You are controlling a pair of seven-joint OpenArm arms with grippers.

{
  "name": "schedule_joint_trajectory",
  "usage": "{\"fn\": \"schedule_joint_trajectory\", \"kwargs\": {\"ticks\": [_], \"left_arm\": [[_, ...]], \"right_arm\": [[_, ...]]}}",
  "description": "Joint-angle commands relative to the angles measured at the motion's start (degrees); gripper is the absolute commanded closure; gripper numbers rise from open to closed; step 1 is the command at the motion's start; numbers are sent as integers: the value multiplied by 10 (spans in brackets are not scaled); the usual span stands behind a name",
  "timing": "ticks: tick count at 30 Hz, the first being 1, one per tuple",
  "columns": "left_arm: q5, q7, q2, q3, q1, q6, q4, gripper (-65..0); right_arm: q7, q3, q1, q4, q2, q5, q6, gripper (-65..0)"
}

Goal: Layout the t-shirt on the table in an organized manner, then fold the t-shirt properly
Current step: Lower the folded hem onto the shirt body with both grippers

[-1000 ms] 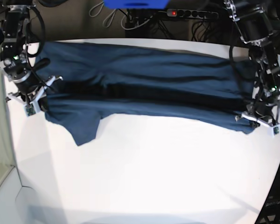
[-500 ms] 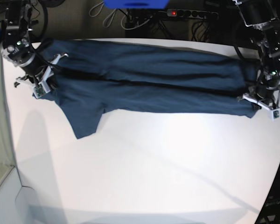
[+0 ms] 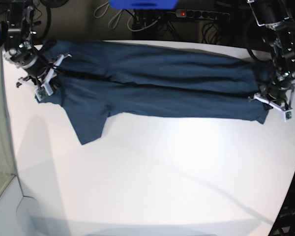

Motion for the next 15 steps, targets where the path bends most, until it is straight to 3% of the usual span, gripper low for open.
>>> {"fn": "schedule_joint_trajectory", "kwargs": {"ticks": [1, 15], "left_arm": [[-1, -11, -20, -3, -3, 1, 11, -4], [-1, -17, -30, -2, -2, 1, -49, -4]], "right_arm": [[13, 4, 8, 6, 9, 4, 1, -6], [12, 4, 27, -46, 14, 2, 2, -10]]}}
